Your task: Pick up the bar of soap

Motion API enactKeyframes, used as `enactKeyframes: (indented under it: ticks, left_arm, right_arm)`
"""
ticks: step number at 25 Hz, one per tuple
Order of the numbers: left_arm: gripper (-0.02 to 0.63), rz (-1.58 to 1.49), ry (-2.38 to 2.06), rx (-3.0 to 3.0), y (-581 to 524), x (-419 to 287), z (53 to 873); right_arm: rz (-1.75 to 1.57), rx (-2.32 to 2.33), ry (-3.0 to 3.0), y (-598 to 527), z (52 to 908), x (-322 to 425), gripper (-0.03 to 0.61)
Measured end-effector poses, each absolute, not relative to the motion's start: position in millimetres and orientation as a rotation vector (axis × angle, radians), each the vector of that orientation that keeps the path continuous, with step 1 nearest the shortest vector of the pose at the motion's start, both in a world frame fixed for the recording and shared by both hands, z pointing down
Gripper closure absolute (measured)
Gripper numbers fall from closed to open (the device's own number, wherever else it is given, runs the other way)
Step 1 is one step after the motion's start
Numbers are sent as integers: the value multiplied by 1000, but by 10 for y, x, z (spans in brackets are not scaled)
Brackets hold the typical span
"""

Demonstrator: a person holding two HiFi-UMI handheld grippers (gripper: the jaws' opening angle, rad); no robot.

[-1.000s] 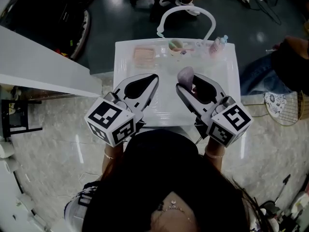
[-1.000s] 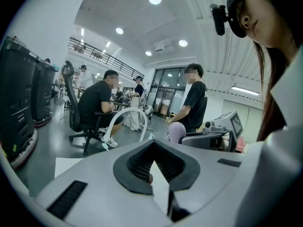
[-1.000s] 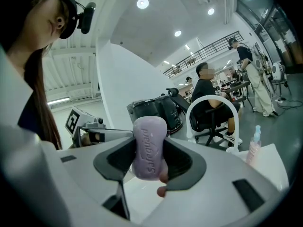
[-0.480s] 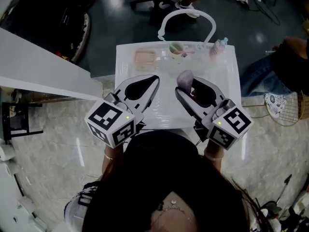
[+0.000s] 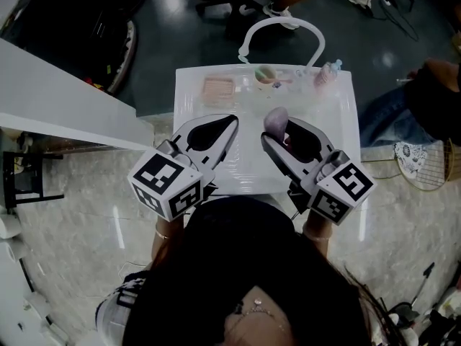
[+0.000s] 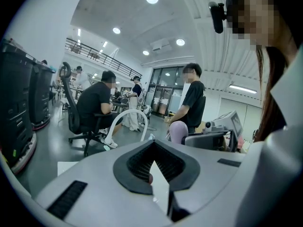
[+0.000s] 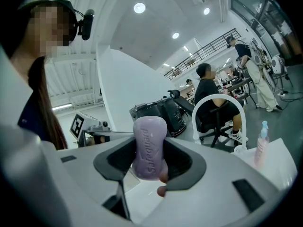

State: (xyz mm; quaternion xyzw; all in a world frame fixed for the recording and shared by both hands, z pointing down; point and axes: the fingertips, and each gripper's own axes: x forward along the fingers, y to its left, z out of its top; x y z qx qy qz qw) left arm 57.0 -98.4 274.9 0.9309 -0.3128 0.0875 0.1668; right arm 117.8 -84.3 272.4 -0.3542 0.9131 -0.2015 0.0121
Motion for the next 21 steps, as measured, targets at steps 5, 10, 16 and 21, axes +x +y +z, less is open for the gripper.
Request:
enactKeyframes:
  ticks: [5, 10, 16, 21]
  left_arm:
    - [607, 247, -900, 2645, -969, 527, 2760]
    - [607, 250, -912, 2636, -958, 479, 2777]
    - [607, 247, -936, 2622, -980, 397, 2781]
    - [607, 247, -940, 2619, -1001, 356, 2805]
  right_arm:
    - [-622, -1094, 2859, -842, 2739, 1120, 388]
    - [-617, -1083, 2868, -863, 2746, 1061, 388]
    - [-618, -1062, 2886, -889, 2756, 985, 388]
    - [-613, -1048, 2895, -910, 2775, 923, 388]
